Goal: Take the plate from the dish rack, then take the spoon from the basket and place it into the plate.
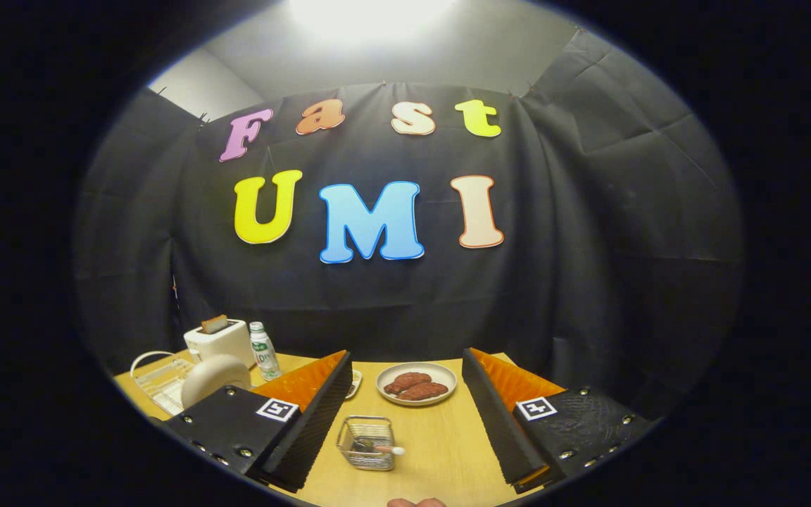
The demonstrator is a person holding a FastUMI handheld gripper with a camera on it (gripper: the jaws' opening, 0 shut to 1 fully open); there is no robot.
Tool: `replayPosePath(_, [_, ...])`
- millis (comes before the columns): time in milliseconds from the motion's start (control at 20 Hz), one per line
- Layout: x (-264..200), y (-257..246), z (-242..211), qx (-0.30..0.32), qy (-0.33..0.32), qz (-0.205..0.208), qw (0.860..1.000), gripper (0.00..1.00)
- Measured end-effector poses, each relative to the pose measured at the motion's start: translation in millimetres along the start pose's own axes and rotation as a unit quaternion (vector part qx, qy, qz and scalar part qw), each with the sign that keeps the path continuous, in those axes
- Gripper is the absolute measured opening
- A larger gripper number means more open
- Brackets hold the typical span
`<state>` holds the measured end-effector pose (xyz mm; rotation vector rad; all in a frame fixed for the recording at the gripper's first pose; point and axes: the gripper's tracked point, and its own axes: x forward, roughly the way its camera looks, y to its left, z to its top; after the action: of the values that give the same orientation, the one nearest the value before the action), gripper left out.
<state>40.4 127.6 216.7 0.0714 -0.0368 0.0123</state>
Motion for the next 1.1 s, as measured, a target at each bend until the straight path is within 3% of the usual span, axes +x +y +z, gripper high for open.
replayPosePath(400, [15.1,75.4,28.5,-0.02,-0.009,0.02,1.0,0.97])
replayPosePath(600, [27.0,116.2,9.1,0.011,0.077,0.038,0.996,0.97])
replayPosePath(750, [35.7,149.3,-14.4,0.033,0.171,0.059,0.983,0.97])
replayPosePath(1100, [41.8,216.2,-75.0,0.037,0.347,0.107,0.931,0.99])
